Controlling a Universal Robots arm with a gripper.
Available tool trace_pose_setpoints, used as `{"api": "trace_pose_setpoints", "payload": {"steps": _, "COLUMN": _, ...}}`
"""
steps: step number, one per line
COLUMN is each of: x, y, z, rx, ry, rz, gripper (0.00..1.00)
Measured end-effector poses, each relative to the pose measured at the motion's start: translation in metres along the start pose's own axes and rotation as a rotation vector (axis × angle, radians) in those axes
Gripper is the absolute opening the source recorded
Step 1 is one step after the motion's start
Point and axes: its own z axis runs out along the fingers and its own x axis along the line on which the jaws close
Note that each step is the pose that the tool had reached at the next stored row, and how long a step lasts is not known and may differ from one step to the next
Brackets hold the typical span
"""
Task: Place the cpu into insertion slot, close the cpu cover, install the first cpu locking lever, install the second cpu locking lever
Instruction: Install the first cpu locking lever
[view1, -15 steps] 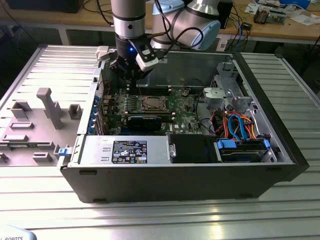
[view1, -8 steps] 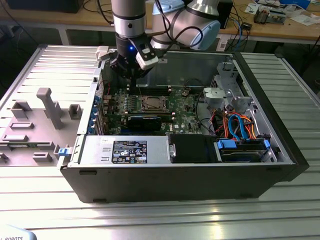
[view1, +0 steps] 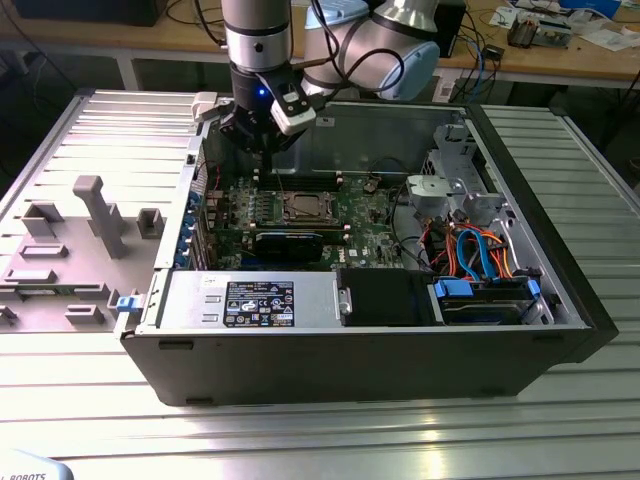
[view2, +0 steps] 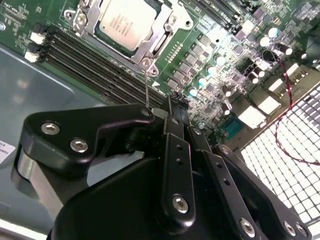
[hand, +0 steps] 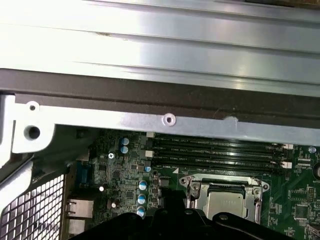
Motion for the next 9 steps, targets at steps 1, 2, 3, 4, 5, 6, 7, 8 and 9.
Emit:
{"api": "trace_pose_setpoints", "payload": {"steps": 1, "x": 0.0000, "y": 0.0000, "z": 0.0000, "rx": 0.0003, "ry": -0.0029, "rz": -0.001, "gripper": 0.11}}
{"api": "trace_pose_setpoints", "payload": {"steps": 2, "x": -0.0001, "y": 0.0000, "z": 0.0000, "rx": 0.0005, "ry": -0.0059, "rz": -0.001, "gripper": 0.11}}
{"api": "trace_pose_setpoints", "payload": {"steps": 3, "x": -0.0003, "y": 0.0000, "z": 0.0001, "rx": 0.0006, "ry": -0.0077, "rz": -0.001, "gripper": 0.11}}
{"api": "trace_pose_setpoints", "payload": {"steps": 4, "x": -0.0007, "y": 0.0001, "z": 0.0000, "rx": 0.0007, "ry": -0.0084, "rz": -0.001, "gripper": 0.11}}
{"api": "trace_pose_setpoints", "payload": {"steps": 5, "x": -0.0024, "y": -0.0001, "z": 0.0000, "rx": 0.0008, "ry": -0.0083, "rz": -0.001, "gripper": 0.11}}
{"api": "trace_pose_setpoints", "payload": {"steps": 6, "x": -0.0036, "y": -0.0002, "z": 0.0000, "rx": 0.0008, "ry": -0.0083, "rz": -0.001, "gripper": 0.11}}
{"api": "trace_pose_setpoints", "payload": {"steps": 7, "x": -0.0058, "y": -0.0004, "z": 0.0001, "rx": 0.0008, "ry": -0.0084, "rz": -0.001, "gripper": 0.11}}
{"api": "trace_pose_setpoints", "payload": {"steps": 8, "x": -0.0073, "y": -0.0005, "z": 0.0002, "rx": 0.0008, "ry": -0.0084, "rz": -0.001, "gripper": 0.11}}
{"api": "trace_pose_setpoints", "payload": {"steps": 9, "x": -0.0094, "y": -0.0007, "z": 0.0003, "rx": 0.0007, "ry": -0.0085, "rz": -0.001, "gripper": 0.11}}
